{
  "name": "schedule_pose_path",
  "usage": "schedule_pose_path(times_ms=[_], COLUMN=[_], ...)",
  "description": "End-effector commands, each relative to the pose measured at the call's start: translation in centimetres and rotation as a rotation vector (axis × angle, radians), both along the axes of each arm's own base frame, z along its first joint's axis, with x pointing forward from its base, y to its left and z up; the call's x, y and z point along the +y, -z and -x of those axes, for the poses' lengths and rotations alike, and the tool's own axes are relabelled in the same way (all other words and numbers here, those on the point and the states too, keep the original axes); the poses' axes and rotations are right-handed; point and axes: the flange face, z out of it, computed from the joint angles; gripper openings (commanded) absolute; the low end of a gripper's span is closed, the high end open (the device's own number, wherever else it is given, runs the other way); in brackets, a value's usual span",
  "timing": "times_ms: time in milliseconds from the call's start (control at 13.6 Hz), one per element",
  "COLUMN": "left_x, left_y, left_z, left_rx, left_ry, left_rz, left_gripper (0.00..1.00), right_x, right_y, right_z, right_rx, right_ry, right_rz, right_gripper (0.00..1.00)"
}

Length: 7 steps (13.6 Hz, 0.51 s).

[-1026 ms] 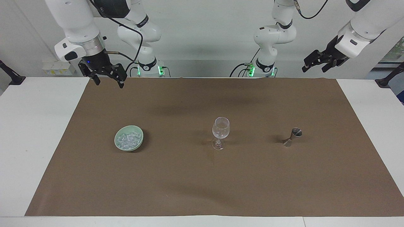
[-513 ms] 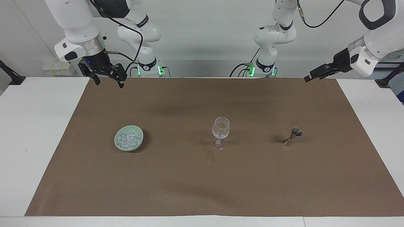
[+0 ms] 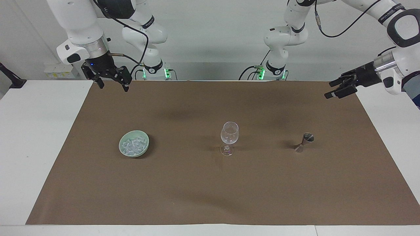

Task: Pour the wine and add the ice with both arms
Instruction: 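Move the open left gripper toward the small silver bottle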

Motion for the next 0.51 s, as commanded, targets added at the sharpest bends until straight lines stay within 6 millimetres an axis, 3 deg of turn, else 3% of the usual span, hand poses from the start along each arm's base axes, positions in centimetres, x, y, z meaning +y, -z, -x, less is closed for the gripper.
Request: schedule_pose_path(times_ms=[0,440], left_x=[0.9,4.4], left_y=[1.4,6.5], left_z=[-1.7,-3.5], left_rx=[0.075,0.189], left_ry=[-0.174,-0.344], left_rz=[0.016,0.142], left_gripper=[1.0,1.0], right_x=[-0.2,-0.3], right_y=[0.0,0.0], right_z=[0.1,0.1], right_rx=[-0.007,-0.007], right_ry=[-0.021,-0.02], right_rz=[-0.026,-0.026], right_gripper=[1.0,1.0])
